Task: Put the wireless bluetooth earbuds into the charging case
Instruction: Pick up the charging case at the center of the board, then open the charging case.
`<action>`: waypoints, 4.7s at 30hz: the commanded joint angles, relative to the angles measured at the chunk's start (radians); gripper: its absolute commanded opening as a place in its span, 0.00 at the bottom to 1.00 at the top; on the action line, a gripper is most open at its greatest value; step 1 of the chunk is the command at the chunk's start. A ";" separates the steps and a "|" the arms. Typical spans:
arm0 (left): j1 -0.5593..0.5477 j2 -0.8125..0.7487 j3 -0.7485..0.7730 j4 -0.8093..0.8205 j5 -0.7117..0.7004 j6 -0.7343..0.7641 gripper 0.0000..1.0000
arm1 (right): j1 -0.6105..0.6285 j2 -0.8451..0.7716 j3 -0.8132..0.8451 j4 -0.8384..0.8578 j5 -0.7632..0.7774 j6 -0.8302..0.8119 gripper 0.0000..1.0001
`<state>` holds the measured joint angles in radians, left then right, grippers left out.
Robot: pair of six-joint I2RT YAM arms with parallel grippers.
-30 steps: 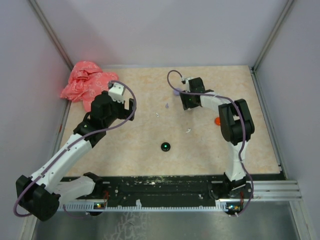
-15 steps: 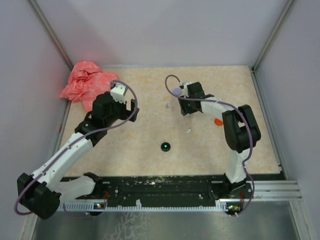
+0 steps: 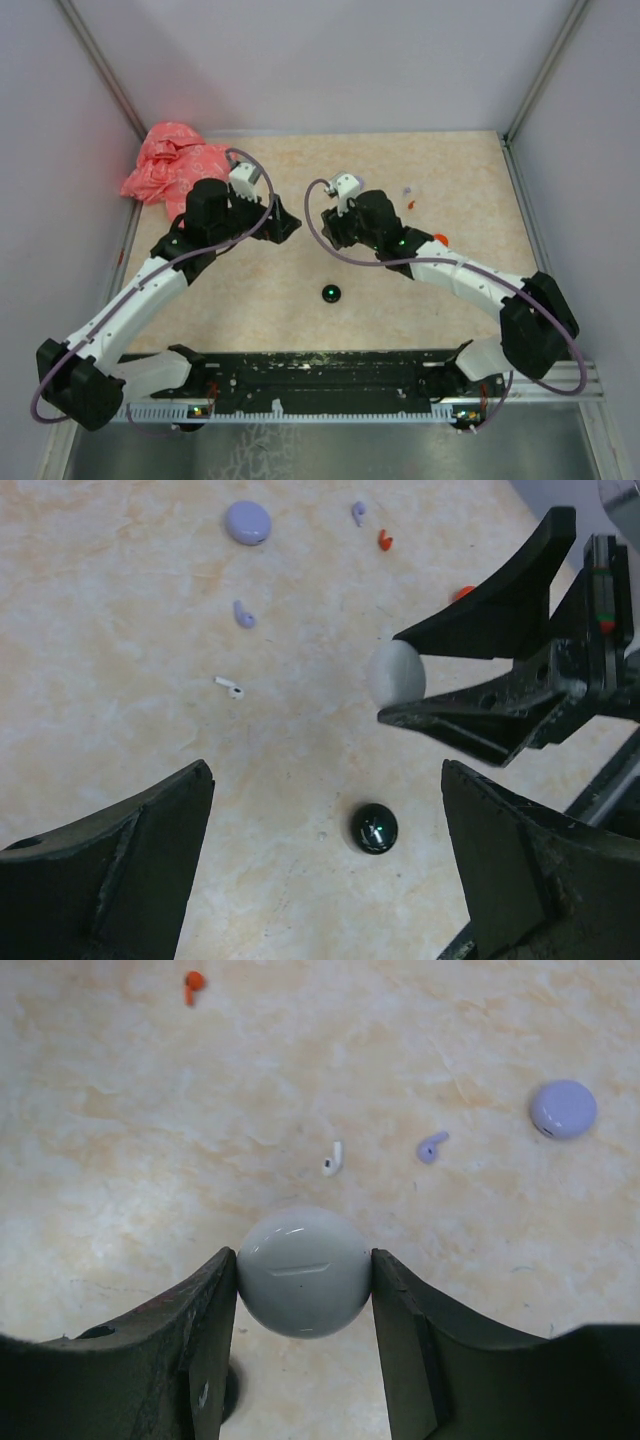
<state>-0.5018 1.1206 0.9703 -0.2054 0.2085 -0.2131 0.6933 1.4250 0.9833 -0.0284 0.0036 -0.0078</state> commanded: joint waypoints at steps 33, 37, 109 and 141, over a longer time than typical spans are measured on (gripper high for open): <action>0.002 0.108 -0.006 0.146 0.358 -0.240 0.57 | 0.219 -0.206 -0.230 0.565 -0.042 -0.186 0.44; 0.003 0.109 -0.008 0.158 0.377 -0.237 0.46 | 0.218 -0.211 -0.233 0.567 -0.035 -0.187 0.44; -0.108 0.074 0.262 -0.290 0.587 0.575 0.05 | -0.077 -0.246 -0.219 0.571 -0.966 0.111 0.33; -0.106 -0.004 0.191 -0.153 0.449 0.450 0.50 | -0.077 -0.264 -0.239 0.517 -0.993 0.074 0.00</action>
<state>-0.6144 1.1542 1.1740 -0.4404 0.7311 0.2771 0.6209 1.2015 0.7460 0.4698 -0.9470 0.0780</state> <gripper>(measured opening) 0.458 0.268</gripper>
